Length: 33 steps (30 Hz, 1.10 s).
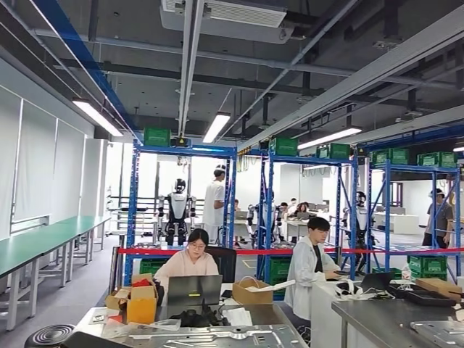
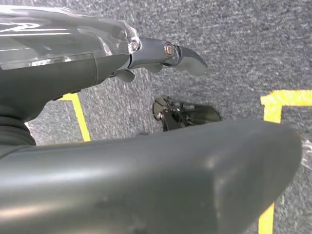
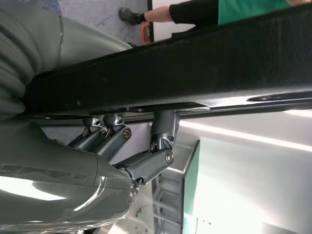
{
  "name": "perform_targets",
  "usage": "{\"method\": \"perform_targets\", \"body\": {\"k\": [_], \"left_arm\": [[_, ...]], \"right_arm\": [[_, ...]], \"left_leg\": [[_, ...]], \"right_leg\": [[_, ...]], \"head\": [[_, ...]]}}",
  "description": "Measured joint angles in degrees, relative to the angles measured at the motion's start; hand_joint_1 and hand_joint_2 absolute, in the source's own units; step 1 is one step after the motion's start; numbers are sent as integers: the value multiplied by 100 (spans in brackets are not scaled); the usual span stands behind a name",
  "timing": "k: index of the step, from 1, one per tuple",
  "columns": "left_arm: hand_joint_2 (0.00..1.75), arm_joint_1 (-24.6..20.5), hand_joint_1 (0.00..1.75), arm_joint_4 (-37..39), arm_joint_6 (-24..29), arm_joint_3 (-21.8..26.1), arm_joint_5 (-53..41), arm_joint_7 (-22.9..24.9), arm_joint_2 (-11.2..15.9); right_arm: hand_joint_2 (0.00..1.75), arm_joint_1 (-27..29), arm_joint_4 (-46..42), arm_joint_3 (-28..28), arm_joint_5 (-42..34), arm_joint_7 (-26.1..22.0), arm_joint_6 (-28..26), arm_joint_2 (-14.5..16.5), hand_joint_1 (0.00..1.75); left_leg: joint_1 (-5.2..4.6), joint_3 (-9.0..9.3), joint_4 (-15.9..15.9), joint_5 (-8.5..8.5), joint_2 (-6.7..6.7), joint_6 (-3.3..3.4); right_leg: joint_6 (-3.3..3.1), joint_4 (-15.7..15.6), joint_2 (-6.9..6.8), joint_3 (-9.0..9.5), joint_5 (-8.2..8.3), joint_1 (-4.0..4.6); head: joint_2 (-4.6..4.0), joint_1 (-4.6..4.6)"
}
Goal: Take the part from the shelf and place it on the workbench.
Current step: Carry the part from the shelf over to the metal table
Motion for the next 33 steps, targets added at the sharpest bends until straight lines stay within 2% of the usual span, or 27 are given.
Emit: {"method": "perform_targets", "body": {"k": [1,2,4,6,7,8,9,10,11,12,13,15,17,18,20,21,22,23,25,26,27,30,32,33], "left_arm": [[175,4,0,0,2,0,0,-4,3],[175,6,0,0,3,0,0,-8,6],[175,4,0,0,8,0,1,-10,14],[175,7,0,0,13,0,1,-10,16],[175,11,0,0,14,0,1,-10,16],[175,12,0,0,15,0,1,-10,15],[175,11,0,0,15,0,0,-10,15],[175,9,0,0,15,0,0,-10,11],[175,6,0,0,15,1,0,-9,3],[175,-1,0,0,15,1,0,-8,-7],[175,-3,0,0,15,1,0,-7,-16],[175,-1,0,0,15,1,0,-6,-23],[175,-4,0,0,15,1,1,-8,-22],[175,-15,0,0,15,0,1,-8,-19],[175,-28,0,0,22,0,2,-7,-6],[175,-21,0,0,27,0,1,-7,2],[175,-8,0,0,33,0,1,-6,7],[175,3,0,0,38,0,1,-5,13],[175,12,0,0,46,0,1,-5,22],[175,10,0,0,49,0,1,-3,25],[175,5,0,0,51,0,1,3,27],[175,19,0,0,59,0,1,23,29],[175,22,0,0,62,0,1,24,33],[175,12,0,0,62,0,1,22,37]], "right_arm": [[175,-4,-3,-2,-3,-1,1,1,175],[175,-8,-6,-5,-5,-3,0,1,175],[175,-7,-7,-9,-7,-5,0,-1,175],[175,14,-3,-10,-7,-5,0,-4,175],[175,24,-1,-11,-7,-5,0,-5,175],[175,29,-1,-11,-8,-6,0,-6,175],[175,30,-1,-13,-8,-6,1,-6,175],[175,28,1,-15,-8,-6,1,-7,175],[175,25,4,-16,-8,-6,1,-9,175],[175,22,5,-17,-7,-4,2,-11,175],[175,22,5,-20,-6,-2,2,-13,175],[175,24,-4,-24,-7,2,3,-5,175],[175,16,-15,-26,-11,-2,4,11,175],[175,10,-20,-27,-13,-4,4,19,175],[175,14,-20,-28,-13,-7,2,28,175],[175,29,-19,-28,-13,-7,1,29,175],[175,47,-19,-27,-13,-7,0,29,175],[175,61,-18,-27,-13,-7,1,30,175],[175,75,-19,-26,-15,-7,3,33,175],[175,75,-19,-25,-16,-7,5,36,175],[175,74,-21,-25,-18,-6,9,39,175],[175,84,-27,-19,-22,-3,18,45,175],[175,84,-39,-17,-24,-4,21,45,175],[175,78,-49,-17,-25,-5,21,46,175]], "left_leg": [[1,39,-6,-36,-7,43],[3,92,-14,-74,-14,76],[-9,206,-25,-167,-21,119],[-38,339,-25,-277,-31,137],[-52,424,-25,-338,-40,142],[-63,521,-26,-405,-51,143],[-66,626,-29,-477,-62,141],[-68,726,-36,-548,-73,136],[-69,803,-49,-608,-89,120],[-70,854,-74,-658,-101,98],[-75,890,-88,-673,-110,77],[-85,952,-118,-659,-109,35],[-92,902,82,-656,-83,7],[-93,766,339,-722,-73,-12],[-82,321,1015,-989,-62,-65],[-75,112,1260,-1121,-60,-90],[-67,-27,1345,-1160,-57,-110],[-59,-78,1245,-1055,-53,-128],[-33,31,622,-484,-40,-162],[-31,100,288,-269,-30,-169],[-38,150,61,-131,-21,-140],[-80,174,-88,-109,-15,21],[-66,205,-108,-110,-18,82],[-53,229,-118,-120,-19,109]], "right_leg": [[21,125,1,-45,-5,-7],[41,362,1,-168,-28,-15],[74,1124,0,-650,-208,-21],[57,1768,3,-1191,-440,-15],[27,1835,7,-1355,-448,-1],[-15,1697,10,-1415,-332,23],[-64,1383,14,-1388,-78,61],[-122,973,17,-1329,292,109],[-176,644,26,-1273,581,152],[-225,404,32,-1228,794,185],[-262,267,36,-1205,892,203],[-307,157,30,-1113,856,190],[-334,41,23,-965,842,154],[-340,1,23,-893,825,136],[-352,-15,21,-804,747,124],[-348,-15,24,-758,700,119],[-339,-14,29,-702,651,114],[-326,-12,34,-636,599,107],[-285,2,35,-494,487,90],[-260,16,35,-442,437,87],[-231,30,35,-419,397,87],[-149,46,35,-425,317,85],[-94,113,32,-431,239,74],[-61,264,31,-498,154,63]], "head": [[-1,0],[-1,0],[-1,-1],[-1,-1],[-1,-1],[-1,-1],[-1,-1],[-1,-2],[-1,1],[-1,3],[-1,4],[-1,5],[-1,5],[-1,6],[-1,7],[0,7],[-1,7],[-1,6],[-1,7],[-1,5],[1,4],[5,2],[3,2],[2,2]]}}
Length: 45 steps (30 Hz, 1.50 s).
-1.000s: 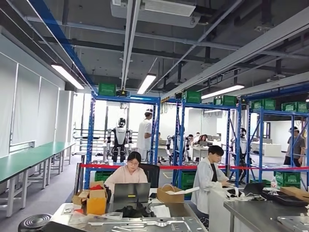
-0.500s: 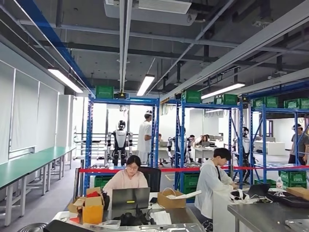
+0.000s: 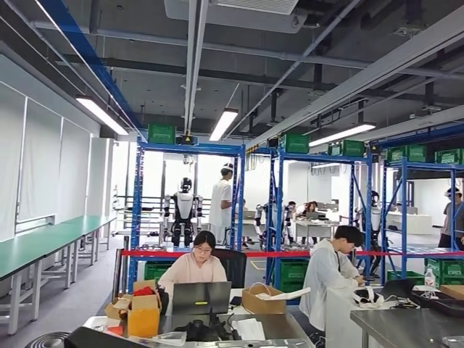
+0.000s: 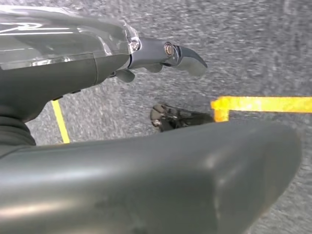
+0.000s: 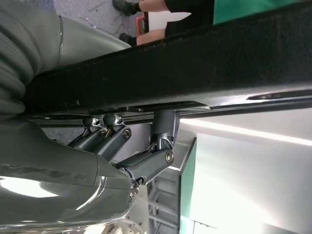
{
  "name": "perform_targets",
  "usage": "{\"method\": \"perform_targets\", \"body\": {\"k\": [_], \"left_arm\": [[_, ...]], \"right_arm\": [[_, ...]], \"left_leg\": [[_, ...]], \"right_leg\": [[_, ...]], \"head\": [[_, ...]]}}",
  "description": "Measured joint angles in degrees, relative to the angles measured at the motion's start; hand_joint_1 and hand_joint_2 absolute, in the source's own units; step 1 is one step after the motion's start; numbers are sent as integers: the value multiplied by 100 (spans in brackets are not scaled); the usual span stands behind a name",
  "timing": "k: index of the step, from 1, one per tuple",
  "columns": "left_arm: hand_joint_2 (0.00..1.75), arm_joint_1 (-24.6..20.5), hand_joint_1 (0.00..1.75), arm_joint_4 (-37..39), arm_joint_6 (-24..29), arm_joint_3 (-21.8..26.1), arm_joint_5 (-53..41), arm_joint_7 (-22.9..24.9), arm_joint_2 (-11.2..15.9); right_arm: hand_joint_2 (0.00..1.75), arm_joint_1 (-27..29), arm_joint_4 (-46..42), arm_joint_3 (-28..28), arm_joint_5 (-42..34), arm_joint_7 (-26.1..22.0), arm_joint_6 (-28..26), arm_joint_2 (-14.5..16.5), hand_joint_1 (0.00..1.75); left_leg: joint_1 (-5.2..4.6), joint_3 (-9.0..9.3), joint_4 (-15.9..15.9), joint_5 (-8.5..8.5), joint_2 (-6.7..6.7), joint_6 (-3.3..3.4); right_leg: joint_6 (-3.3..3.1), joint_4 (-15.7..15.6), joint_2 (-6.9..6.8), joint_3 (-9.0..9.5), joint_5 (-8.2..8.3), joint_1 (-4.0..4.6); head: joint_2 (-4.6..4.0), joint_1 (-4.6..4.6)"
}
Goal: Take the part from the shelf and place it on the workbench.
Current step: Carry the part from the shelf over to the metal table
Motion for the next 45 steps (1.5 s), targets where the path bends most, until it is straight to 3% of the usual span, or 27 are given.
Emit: {"method": "perform_targets", "body": {"k": [1,3,4,5,6,8,10,12,15,17,19,20,21,23,24,26,29,31,34,35,36,37,39,40,41,43,45], "left_arm": [[175,-9,0,0,-1,0,0,-1,3],[175,-16,0,0,-1,0,-1,0,9],[175,-11,0,0,-1,0,-1,1,10],[175,-6,0,0,-1,0,0,2,11],[175,-2,0,0,-1,0,0,3,12],[175,-1,0,0,-2,0,0,3,11],[175,-14,0,0,-3,1,-1,3,10],[175,-16,0,0,-4,2,0,3,10],[175,-17,0,0,-7,0,0,3,12],[175,-26,0,0,-8,0,1,2,15],[175,-9,0,0,-4,0,1,4,21],[175,3,0,0,-2,0,1,4,26],[175,13,0,0,-1,0,1,4,29],[175,14,0,0,-1,0,1,4,34],[175,8,0,0,-1,0,1,4,34],[175,-4,0,0,-1,0,1,8,33],[175,11,0,0,1,0,1,16,36],[175,11,0,0,2,0,0,17,43],[175,-5,0,0,1,0,1,18,52],[175,-3,0,0,1,0,0,19,53],[175,3,0,0,1,0,0,19,54],[175,8,0,0,1,0,1,20,54],[175,5,0,0,1,0,1,20,51],[175,-4,0,0,1,0,1,20,50],[175,-12,0,0,1,0,1,21,48],[175,-20,0,0,1,0,1,22,47],[175,-26,0,0,1,-1,0,19,52]], "right_arm": [[175,-2,-10,0,-1,-2,1,1,175],[175,10,-15,1,-4,-4,3,-2,175],[175,25,-12,2,-4,-4,4,-4,175],[175,39,-8,2,-5,-3,5,-5,175],[175,46,-7,2,-6,-3,5,-5,175],[175,42,-9,2,-8,-3,6,-4,175],[175,27,-10,4,-13,-3,8,-3,175],[175,18,-11,8,-19,-2,9,-1,175],[175,18,-24,9,-26,-4,10,21,175],[175,15,-24,11,-31,-8,11,42,175],[175,35,-11,15,-34,-8,13,49,175],[175,52,-3,17,-34,-8,13,49,175],[175,66,2,19,-35,-8,14,49,175],[175,80,7,22,-38,-8,14,49,175],[175,76,9,22,-40,-9,14,49,175],[175,65,18,26,-44,-8,14,51,175],[175,57,28,31,-49,-4,14,55,175],[175,40,26,31,-57,-8,14,58,175],[175,43,37,31,-60,-12,14,52,175],[175,56,43,31,-60,-12,14,48,175],[175,68,48,31,-60,-11,14,45,175],[175,73,51,31,-60,-11,14,44,175],[175,63,53,30,-60,-11,14,44,175],[175,52,53,30,-60,-12,14,44,175],[175,42,54,30,-60,-11,14,44,175],[175,30,53,30,-60,-10,14,46,175],[175,30,41,30,-60,-9,15,69,175]], "left_leg": [[5,28,-4,-20,0,20],[3,77,-4,-74,-1,42],[-1,108,-3,-106,-3,43],[-5,147,-3,-141,-6,41],[-9,199,-3,-179,-11,39],[-8,313,-15,-263,-21,24],[2,371,-32,-323,-31,-19],[11,375,-60,-351,-31,-82],[7,345,53,-460,-10,-140],[7,33,639,-698,-3,-167],[13,-445,1380,-901,-3,-204],[20,-602,1542,-856,-3,-223],[30,-652,1478,-686,-2,-239],[54,-454,818,-149,3,-266],[50,-319,486,33,6,-271],[28,-157,146,79,8,-214],[15,-112,80,-20,2,-91],[38,-49,66,-66,2,-26],[41,49,63,-159,3,16],[39,89,63,-196,0,15],[38,142,63,-238,-4,11],[37,209,63,-286,-11,3],[41,352,48,-386,-22,-27],[49,401,29,-421,-25,-50],[58,426,7,-442,-26,-75],[66,449,-58,-454,-19,-130],[58,465,-56,-510,-1,-167]], "right_leg": [[32,268,-1,-136,-118,-17],[75,1031,-4,-588,-366,-52],[79,1322,-4,-797,-399,-61],[71,1424,-4,-919,-328,-63],[51,1292,-3,-925,-143,-58],[-18,593,2,-691,347,-23],[-93,49,5,-484,580,30],[-143,-88,9,-437,529,61],[-190,-247,6,-304,488,18],[-223,-306,-8,-189,440,4],[-243,-305,-14,-98,360,3],[-243,-303,-10,-47,318,2],[-236,-299,-4,12,270,-2],[-198,-276,4,153,148,-16],[-167,-254,6,205,85,-13],[-108,-219,10,237,0,-5],[-40,-202,9,240,-73,-12],[27,105,3,118,-228,-28],[102,1267,-2,-582,-567,-75],[109,1512,-2,-791,-559,-83],[105,1534,-2,-901,-425,-85],[89,1309,-1,-885,-176,-81],[30,570,1,-671,370,-48],[-4,293,1,-568,527,-20],[-36,145,3,-510,577,6],[-99,59,4,-465,521,35],[-151,-141,1,-336,461,-1]], "head": [[-1,0],[-2,-1],[-2,-1],[-3,-1],[-3,-1],[-3,0],[-1,-1],[0,-2],[-1,2],[-2,5],[-3,6],[-3,6],[-3,6],[-3,6],[-3,7],[-3,2],[-2,-3],[-2,-4],[-3,-5],[-3,-5],[-3,-5],[-3,-5],[-3,-6],[1,-8],[3,-9],[7,-14],[4,-16]]}}
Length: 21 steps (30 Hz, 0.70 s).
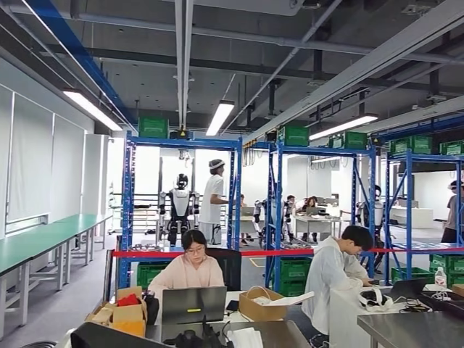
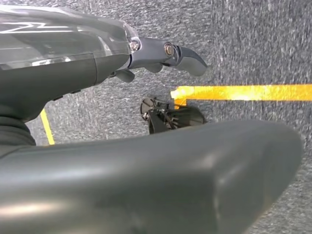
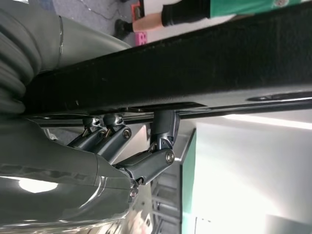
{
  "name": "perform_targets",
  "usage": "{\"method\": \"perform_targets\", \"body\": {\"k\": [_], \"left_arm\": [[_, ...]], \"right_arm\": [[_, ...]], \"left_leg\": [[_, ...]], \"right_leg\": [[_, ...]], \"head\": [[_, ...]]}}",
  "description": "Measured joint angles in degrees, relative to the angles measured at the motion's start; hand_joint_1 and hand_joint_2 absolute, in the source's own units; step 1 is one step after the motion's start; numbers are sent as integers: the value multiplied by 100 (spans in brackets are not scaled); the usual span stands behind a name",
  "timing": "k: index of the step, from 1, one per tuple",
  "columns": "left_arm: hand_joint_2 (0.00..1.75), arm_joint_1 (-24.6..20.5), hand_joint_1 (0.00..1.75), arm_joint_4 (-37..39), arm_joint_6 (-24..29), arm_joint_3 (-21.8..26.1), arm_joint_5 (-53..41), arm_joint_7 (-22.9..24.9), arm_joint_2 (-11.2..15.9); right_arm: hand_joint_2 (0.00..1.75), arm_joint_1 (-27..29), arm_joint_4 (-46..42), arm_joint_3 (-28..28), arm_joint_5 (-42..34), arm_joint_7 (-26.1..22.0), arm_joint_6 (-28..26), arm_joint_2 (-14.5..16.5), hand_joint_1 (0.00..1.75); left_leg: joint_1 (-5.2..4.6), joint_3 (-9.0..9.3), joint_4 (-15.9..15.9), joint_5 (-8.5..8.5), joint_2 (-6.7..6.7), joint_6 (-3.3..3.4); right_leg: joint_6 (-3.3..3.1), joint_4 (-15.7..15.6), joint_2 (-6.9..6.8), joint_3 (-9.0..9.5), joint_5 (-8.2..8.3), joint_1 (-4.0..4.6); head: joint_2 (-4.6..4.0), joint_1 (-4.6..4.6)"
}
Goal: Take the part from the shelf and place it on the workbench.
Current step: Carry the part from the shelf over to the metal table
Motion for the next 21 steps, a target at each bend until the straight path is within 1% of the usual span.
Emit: {"method": "perform_targets", "body": {"k": [1,2,3,4,5,6,7,8,9,10,11,13,15,16,17,18,19,20,21], "left_arm": [[175,-8,0,0,-2,-1,0,-3,2],[175,-13,0,0,-4,-1,0,-7,6],[175,-14,0,0,-5,-2,1,-9,10],[175,-9,0,0,-7,-2,1,-9,16],[175,4,0,0,-5,-2,1,-9,22],[175,18,0,0,-5,-2,0,-9,28],[175,28,0,0,-4,-2,0,-9,34],[175,31,0,0,-4,-2,0,-11,39],[175,29,0,0,-4,-2,1,-13,44],[175,22,0,0,-5,-3,1,-14,47],[175,15,0,0,-5,-3,1,-14,47],[175,16,0,0,-5,-5,1,-15,46],[175,31,0,0,-5,-9,1,-17,48],[175,33,0,0,-5,-11,0,-19,50],[175,31,0,0,-6,-12,0,-21,52],[175,28,0,0,-6,-13,0,-22,55],[175,25,0,0,-5,-14,0,-23,59],[175,27,0,0,-5,-14,1,-23,61],[175,31,0,0,-5,-15,1,-23,63]], "right_arm": [[175,-6,-5,1,-1,-1,4,14,175],[175,-9,-8,3,0,0,10,26,175],[175,-9,-3,6,1,2,16,31,175],[175,-1,4,11,4,4,23,33,175],[175,15,11,19,7,8,27,34,175],[175,33,18,26,9,10,30,36,175],[175,45,23,34,10,10,32,39,175],[175,52,27,40,11,10,32,45,175],[175,53,32,43,11,10,32,51,175],[175,48,37,49,13,13,32,60,175],[175,42,40,54,14,15,33,68,175],[175,47,43,71,17,24,34,80,175],[175,57,42,89,19,28,34,87,175],[175,53,42,98,17,27,34,90,175],[175,50,41,108,17,26,34,92,175],[175,53,43,117,17,26,34,92,175],[175,62,46,127,17,26,33,90,175],[175,74,51,136,17,26,33,87,175],[175,85,56,145,17,27,32,86,175]], "left_leg": [[-9,-60,139,-65,6,-12],[-14,-204,407,-162,11,-21],[-21,-426,774,-263,11,-32],[-23,-686,1153,-346,11,-46],[-22,-912,1424,-358,11,-58],[-19,-1050,1499,-255,12,-70],[-13,-1079,1353,-33,13,-81],[-2,-1008,1018,269,15,-94],[0,-904,700,503,18,-104],[0,-795,412,635,19,-103],[-7,-731,250,660,18,-83],[-30,-701,176,553,10,-8],[-25,-682,172,508,4,64],[-16,-657,167,485,2,95],[-8,-623,162,459,2,121],[-9,-587,160,425,1,143],[-13,-549,160,389,1,155],[-18,-502,160,349,0,157],[-23,-445,160,305,-3,157]], "right_leg": [[-19,-106,-3,84,-21,-19],[-34,-184,-8,164,-47,-37],[-46,-208,-8,214,-74,-33],[-55,-209,-11,257,-111,-32],[-60,-207,-8,303,-154,-30],[-57,-205,-2,363,-204,-30],[-47,-200,4,438,-261,-34],[-28,-189,8,523,-331,-39],[0,-178,9,593,-402,-39],[34,-149,12,632,-467,-33],[64,-124,15,642,-514,-27],[108,-99,17,622,-560,-20],[154,-55,8,609,-617,-29],[186,96,4,540,-687,-36],[218,360,1,401,-791,-46],[244,757,-3,172,-911,-58],[260,1189,-3,-105,-1022,-71],[263,1534,-3,-360,-1069,-79],[256,1710,-2,-544,-1013,-80]], "head": [[0,1],[-1,2],[-2,3],[-3,3],[-4,3],[-4,3],[-5,3],[-6,3],[-7,2],[-7,1],[-7,1],[-7,0],[-7,1],[-7,1],[-7,1],[-7,1],[-7,1],[-7,1],[-7,0]]}}
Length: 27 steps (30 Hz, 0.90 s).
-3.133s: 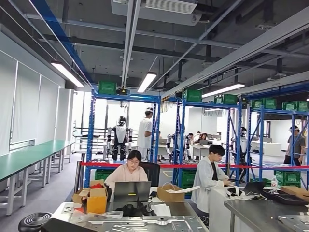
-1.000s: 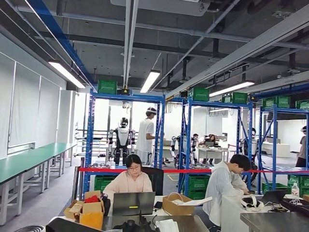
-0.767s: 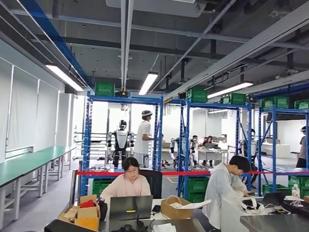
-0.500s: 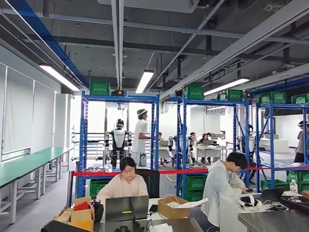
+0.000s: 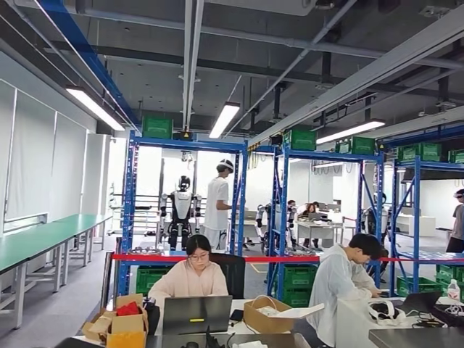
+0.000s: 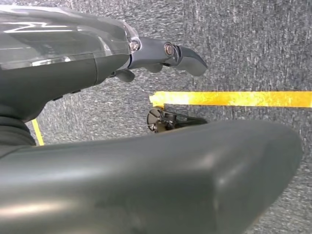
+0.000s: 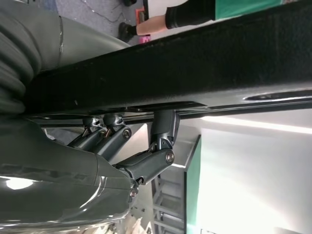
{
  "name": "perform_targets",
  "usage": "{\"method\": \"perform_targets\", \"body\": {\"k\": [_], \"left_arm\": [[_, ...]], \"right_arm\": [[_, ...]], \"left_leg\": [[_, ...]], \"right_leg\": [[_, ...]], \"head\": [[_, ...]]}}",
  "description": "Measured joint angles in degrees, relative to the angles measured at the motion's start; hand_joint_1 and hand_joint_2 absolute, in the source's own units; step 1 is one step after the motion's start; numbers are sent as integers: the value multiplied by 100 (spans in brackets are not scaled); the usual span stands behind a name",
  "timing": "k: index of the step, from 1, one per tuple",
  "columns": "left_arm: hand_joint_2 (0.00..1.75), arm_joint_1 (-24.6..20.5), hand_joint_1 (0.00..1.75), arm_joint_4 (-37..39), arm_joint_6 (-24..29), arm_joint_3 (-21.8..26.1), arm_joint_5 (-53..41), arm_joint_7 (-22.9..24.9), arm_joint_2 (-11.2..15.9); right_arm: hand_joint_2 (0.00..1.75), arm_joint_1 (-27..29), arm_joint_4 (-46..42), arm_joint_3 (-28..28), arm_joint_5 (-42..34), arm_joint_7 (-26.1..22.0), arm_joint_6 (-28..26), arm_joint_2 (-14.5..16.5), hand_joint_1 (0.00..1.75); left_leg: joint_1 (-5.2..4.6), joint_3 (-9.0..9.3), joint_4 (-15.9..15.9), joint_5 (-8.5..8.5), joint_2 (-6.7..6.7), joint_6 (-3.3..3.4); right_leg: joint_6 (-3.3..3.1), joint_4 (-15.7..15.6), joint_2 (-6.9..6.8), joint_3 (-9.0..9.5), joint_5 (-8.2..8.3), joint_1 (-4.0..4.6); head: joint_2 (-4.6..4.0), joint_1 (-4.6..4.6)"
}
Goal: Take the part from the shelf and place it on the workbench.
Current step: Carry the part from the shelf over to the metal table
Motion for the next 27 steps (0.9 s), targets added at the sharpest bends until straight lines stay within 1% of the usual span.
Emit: {"method": "perform_targets", "body": {"k": [1,2,3,4,5,6,7,9,10,11,12,13,14,15,16,17,18,19,20,21,23,24,25,26,27], "left_arm": [[175,3,0,0,0,-1,0,0,1],[175,5,0,0,-1,-2,0,0,1],[175,4,0,0,-1,-3,-1,0,-2],[175,-5,0,0,-1,-4,0,0,-7],[175,-11,0,0,-1,-6,0,1,-13],[175,-15,0,0,-2,-8,-1,1,-18],[175,-18,0,0,-2,-9,-1,2,-20],[175,-22,0,0,-1,-11,0,2,-19],[175,-25,0,0,-2,-13,1,1,-18],[175,-30,0,0,-3,-14,1,0,-17],[175,-32,0,0,-3,-17,1,-1,-14],[175,-29,0,0,-2,-20,1,-1,-10],[175,-19,0,0,0,-25,0,-1,-6],[175,-7,0,0,2,-32,1,-1,-1],[175,5,0,0,2,-39,1,0,3],[175,11,0,0,2,-46,0,-1,7],[175,11,0,0,2,-52,1,-1,11],[175,6,0,0,2,-56,1,-1,8],[175,-2,0,0,2,-58,1,-2,6],[175,-7,0,0,2,-60,1,0,4],[175,-5,0,0,3,-61,1,2,5],[175,2,0,0,4,-61,1,2,7],[175,5,0,0,5,-61,1,1,8],[175,3,0,0,6,-61,1,-1,10],[175,0,0,0,6,-61,1,-2,14]], "right_arm": [[175,3,3,10,0,1,0,-2,175],[175,-1,4,19,0,1,0,-1,175],[175,-7,3,25,0,1,0,1,175],[175,-15,3,31,0,0,0,3,175],[175,-25,2,34,1,0,0,5,175],[175,-33,2,38,1,0,-1,7,175],[175,-39,-1,42,1,0,-1,8,175],[175,-46,-14,48,0,0,-2,20,175],[175,-50,-21,50,-4,-2,-2,27,175],[175,-55,-26,51,-11,-5,-1,36,175],[175,-54,-26,54,-21,-9,3,39,175],[175,-47,-26,56,-37,-12,8,40,175],[175,-32,-27,58,-58,-16,13,39,175],[175,-11,-34,61,-83,-20,22,38,175],[175,8,-50,63,-109,-26,31,38,175],[175,20,-74,65,-131,-31,39,38,175],[175,27,-107,66,-146,-34,50,38,175],[175,24,-139,66,-157,-37,57,36,175],[175,22,-172,68,-164,-36,63,35,175],[175,24,-207,70,-171,-34,68,32,175],[175,33,-271,76,-181,-32,72,27,175],[175,37,-303,76,-186,-33,72,25,175],[175,34,-330,76,-190,-34,72,25,175],[175,29,-353,75,-193,-36,72,24,175],[175,28,-371,75,-196,-36,72,22,175]], "left_leg": [[-4,67,0,-47,-6,-3],[-5,148,-2,-99,-13,-11],[0,225,-10,-152,-19,-22],[4,291,-24,-196,-25,-39],[15,335,-45,-225,-28,-61],[24,356,-72,-240,-27,-86],[26,369,-108,-243,-24,-111],[16,387,-153,-269,-10,-151],[8,358,-87,-312,-4,-161],[2,262,104,-392,0,-171],[3,82,422,-500,4,-182],[3,-160,811,-609,4,-201],[6,-407,1160,-674,4,-223],[13,-594,1359,-647,4,-246],[24,-673,1334,-496,6,-270],[39,-646,1112,-255,8,-293],[58,-542,766,17,14,-321],[65,-431,460,217,20,-342],[68,-342,237,302,24,-331],[62,-297,125,305,25,-301],[45,-284,96,216,18,-202],[44,-275,98,197,14,-164],[47,-252,92,176,12,-130],[52,-220,86,151,11,-97],[52,-184,81,121,11,-69]], "right_leg": [[-21,-74,1,-63,182,6],[-54,-369,2,-14,469,22],[-93,-757,5,101,758,49],[-135,-1094,8,221,979,83],[-173,-1335,9,314,1097,114],[-206,-1441,10,358,1109,140],[-235,-1477,9,373,1084,153],[-280,-1663,4,470,1033,133],[-295,-1763,-2,541,1016,112],[-306,-1855,-7,618,994,90],[-310,-1889,-13,673,970,79],[-320,-1900,-15,717,937,75],[-324,-1900,-13,760,897,72],[-321,-1899,-9,810,854,69],[-310,-1894,-2,872,804,62],[-291,-1883,4,941,746,51],[-261,-1857,7,1010,671,39],[-221,-1816,12,1059,594,44],[-186,-1772,18,1078,532,49],[-154,-1741,21,1080,485,58],[-117,-1723,24,1066,445,60],[-95,-1710,18,1072,419,53],[-67,-1624,12,1043,368,43],[-36,-1428,7,949,283,31],[-9,-1113,3,781,166,19]], "head": [[0,0],[0,0],[0,0],[0,-1],[3,-2],[4,-5],[5,-7],[5,-8],[5,-7],[5,-7],[4,-7],[3,-6],[3,-6],[2,-6],[1,-6],[1,-6],[0,-6],[0,-4],[1,-9],[1,-12],[1,-20],[1,-17],[1,-16],[1,-16],[1,-16]]}}
